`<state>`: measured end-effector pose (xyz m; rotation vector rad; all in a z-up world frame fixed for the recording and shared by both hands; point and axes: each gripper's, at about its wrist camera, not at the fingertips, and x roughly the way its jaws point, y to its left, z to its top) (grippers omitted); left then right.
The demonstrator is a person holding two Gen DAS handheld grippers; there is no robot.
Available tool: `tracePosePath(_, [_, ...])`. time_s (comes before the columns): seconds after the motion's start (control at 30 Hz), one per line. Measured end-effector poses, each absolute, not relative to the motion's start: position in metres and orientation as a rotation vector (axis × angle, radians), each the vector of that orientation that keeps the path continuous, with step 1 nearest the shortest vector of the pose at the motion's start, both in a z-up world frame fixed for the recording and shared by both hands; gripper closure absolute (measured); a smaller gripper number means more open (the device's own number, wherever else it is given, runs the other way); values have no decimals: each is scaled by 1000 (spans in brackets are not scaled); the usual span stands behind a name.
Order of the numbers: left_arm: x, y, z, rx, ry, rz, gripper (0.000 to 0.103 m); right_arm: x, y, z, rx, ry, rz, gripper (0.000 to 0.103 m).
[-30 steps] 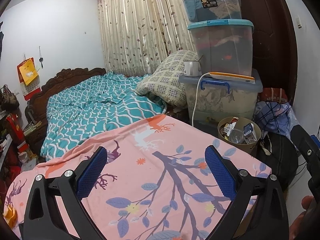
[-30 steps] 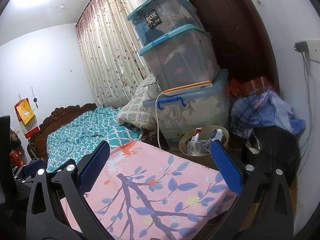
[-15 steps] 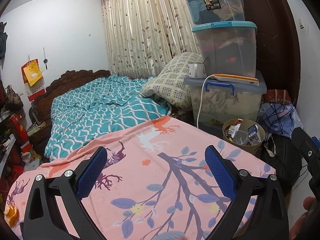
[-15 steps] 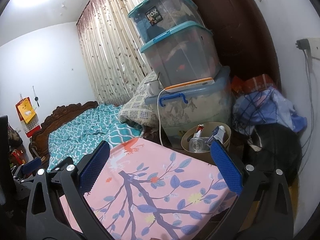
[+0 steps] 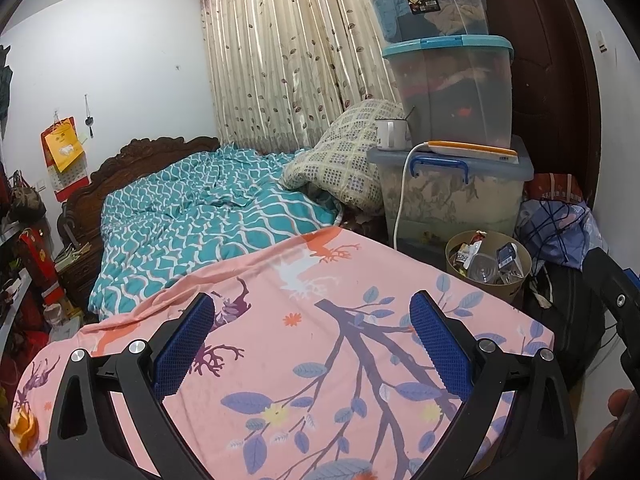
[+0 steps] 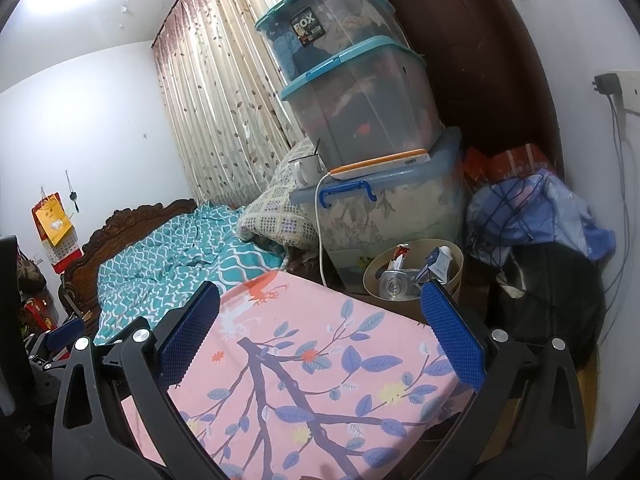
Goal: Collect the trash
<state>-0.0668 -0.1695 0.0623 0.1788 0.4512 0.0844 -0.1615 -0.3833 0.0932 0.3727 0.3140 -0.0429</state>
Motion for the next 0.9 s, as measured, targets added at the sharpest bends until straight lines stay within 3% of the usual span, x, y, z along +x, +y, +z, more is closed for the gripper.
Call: tracePosePath(0.9, [-68,-168,54,184,458,79,9,-161,-382,92,373,320,-44,3])
